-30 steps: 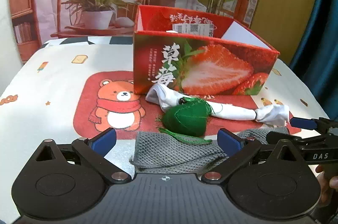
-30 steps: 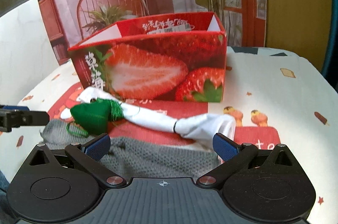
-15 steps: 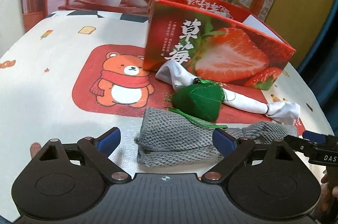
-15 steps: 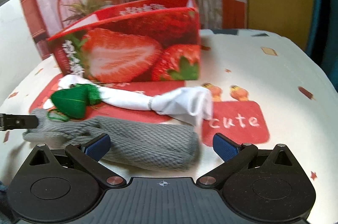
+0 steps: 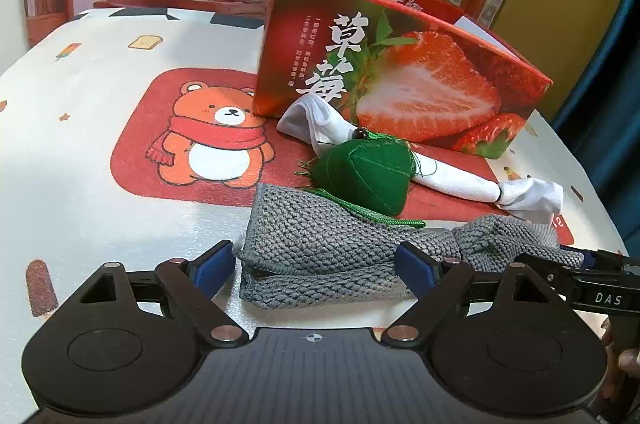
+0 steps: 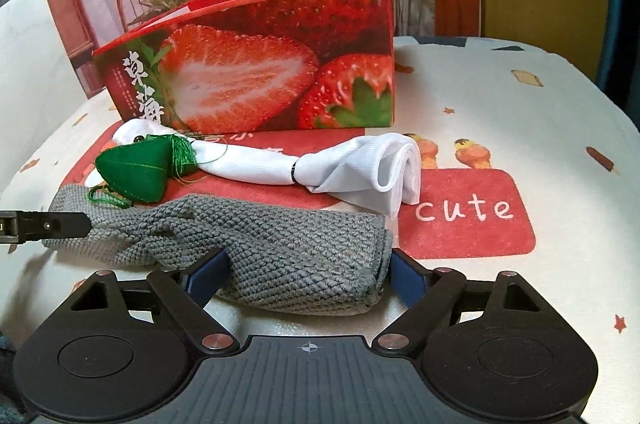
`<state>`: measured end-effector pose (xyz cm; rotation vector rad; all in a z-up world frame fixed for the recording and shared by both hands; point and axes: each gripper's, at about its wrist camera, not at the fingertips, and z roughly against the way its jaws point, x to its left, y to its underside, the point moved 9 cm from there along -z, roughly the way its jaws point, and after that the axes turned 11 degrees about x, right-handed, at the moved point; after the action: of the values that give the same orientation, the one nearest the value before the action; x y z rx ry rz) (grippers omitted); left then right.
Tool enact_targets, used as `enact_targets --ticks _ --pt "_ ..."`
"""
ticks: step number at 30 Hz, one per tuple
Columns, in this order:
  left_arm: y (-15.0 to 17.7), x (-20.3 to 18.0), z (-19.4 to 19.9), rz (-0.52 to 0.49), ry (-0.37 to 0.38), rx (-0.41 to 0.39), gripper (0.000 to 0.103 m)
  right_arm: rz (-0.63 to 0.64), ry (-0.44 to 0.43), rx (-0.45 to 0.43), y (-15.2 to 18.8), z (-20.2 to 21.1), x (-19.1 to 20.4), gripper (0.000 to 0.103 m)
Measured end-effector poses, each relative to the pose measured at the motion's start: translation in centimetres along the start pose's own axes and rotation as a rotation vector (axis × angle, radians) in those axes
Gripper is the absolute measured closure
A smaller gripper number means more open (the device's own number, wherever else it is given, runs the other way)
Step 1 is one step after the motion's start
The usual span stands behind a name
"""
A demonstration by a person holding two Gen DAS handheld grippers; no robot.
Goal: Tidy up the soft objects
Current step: 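Move both grippers down to the grey knit towel and close on it, then lift the grey towel with both grippers and carry it over the box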
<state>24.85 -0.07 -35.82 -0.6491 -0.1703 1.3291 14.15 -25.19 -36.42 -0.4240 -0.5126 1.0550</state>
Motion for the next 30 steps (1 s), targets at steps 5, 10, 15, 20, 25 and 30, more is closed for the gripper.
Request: enact_targets --ticks 5,10,15,20,25,30 --pt "0.2 -0.1 -0.5 -0.013 -0.006 0.008 0.022 0.004 -0.002 -0.003 0.0 0.0 0.0 0.024" --pt "0.3 -0.1 -0.5 -0.034 -0.027 0.007 0.028 0.003 -0.008 -0.005 0.0 0.1 0.0 0.028" --pt "0.3 0.1 -0.4 -0.046 -0.044 0.009 0.043 0.010 -0.014 -0.004 0.0 0.3 0.2 0.040" --pt "0.4 0.0 -0.2 -0.046 -0.019 0.014 0.068 0.013 -0.031 -0.009 -0.1 0.7 0.5 0.059" --pt "0.3 -0.6 0.3 -0.067 0.000 -0.001 0.084 0.015 -0.049 -0.033 -0.5 1.7 0.6 0.078" --pt "-0.4 -0.6 2.5 -0.081 -0.013 -0.065 0.085 0.024 -0.099 -0.075 -1.5 3.4 1.3 0.083"
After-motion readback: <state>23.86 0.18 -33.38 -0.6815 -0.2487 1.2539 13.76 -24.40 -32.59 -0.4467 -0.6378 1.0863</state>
